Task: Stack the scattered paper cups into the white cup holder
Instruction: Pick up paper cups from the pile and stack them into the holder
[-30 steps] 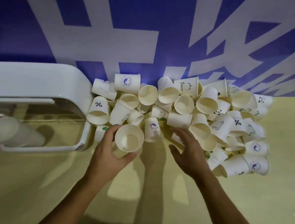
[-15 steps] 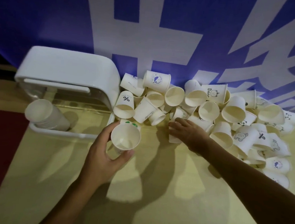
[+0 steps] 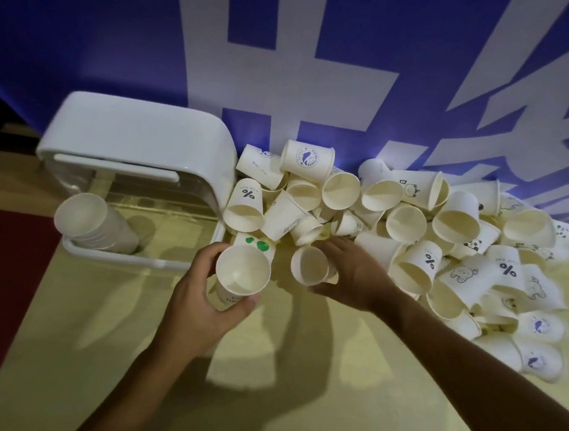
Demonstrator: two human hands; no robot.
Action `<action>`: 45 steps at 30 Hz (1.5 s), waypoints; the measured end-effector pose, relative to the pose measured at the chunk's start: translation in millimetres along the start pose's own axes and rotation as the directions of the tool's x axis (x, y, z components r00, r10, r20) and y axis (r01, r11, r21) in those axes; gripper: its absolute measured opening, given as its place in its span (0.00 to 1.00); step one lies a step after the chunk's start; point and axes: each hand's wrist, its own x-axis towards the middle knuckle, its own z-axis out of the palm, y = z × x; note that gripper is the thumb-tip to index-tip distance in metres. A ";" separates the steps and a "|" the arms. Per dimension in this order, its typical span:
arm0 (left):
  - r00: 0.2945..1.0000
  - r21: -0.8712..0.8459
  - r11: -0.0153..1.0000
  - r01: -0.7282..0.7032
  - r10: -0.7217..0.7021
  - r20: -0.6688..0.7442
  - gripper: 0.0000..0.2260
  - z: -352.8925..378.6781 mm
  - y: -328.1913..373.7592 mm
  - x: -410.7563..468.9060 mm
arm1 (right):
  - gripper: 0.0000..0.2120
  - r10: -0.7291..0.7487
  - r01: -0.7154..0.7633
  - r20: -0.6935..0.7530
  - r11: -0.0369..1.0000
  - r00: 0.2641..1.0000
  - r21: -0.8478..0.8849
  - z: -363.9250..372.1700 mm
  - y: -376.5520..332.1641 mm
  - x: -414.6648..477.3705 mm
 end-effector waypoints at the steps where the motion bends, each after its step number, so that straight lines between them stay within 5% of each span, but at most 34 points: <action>1: 1.000 0.002 1.000 0.004 -0.004 -0.008 0.32 -1.7 -0.2 -0.2 | 0.35 0.091 -0.088 -0.019 0.989 0.996 0.118 0.2 -11.9 -3.8; 4: 0.998 -0.017 0.999 0.039 -0.040 -0.040 0.35 -9.9 -2.9 -1.7 | 0.32 0.297 -0.258 -0.037 0.880 0.954 0.400 1.1 -50.5 -12.1; 8: 0.995 -0.063 0.997 0.054 -0.059 -0.082 0.29 -32.8 -8.7 -3.8 | 0.19 0.328 -0.208 -0.094 0.768 0.940 0.606 4.4 -100.3 -13.5; 12: 0.991 -0.109 0.994 0.024 -0.038 -0.131 0.27 -62.2 -15.2 -7.9 | 0.18 0.373 -0.196 -0.086 0.654 0.924 0.730 6.6 -142.7 -4.8; 22: 0.966 -0.166 0.984 -0.065 0.020 -0.259 0.31 -169.6 -44.4 -5.4 | 0.26 0.346 -0.165 -0.128 0.700 0.929 0.695 20.7 -238.7 49.8; 28: 0.955 -0.165 0.983 -0.080 0.028 -0.296 0.32 -219.2 -70.7 11.0 | 0.23 0.370 -0.169 -0.145 0.693 0.918 0.701 34.8 -284.4 80.3; 35: 0.966 -0.249 0.964 -0.096 0.030 -0.255 0.33 -239.2 -74.4 42.5 | 0.25 0.409 -0.193 -0.163 0.698 0.898 0.690 44.8 -306.9 98.5; 45: 0.993 -0.117 0.993 -0.027 0.013 -0.120 0.36 -229.8 -98.4 64.1 | 0.28 0.450 -0.235 -0.176 0.714 0.875 0.660 50.2 -306.5 103.2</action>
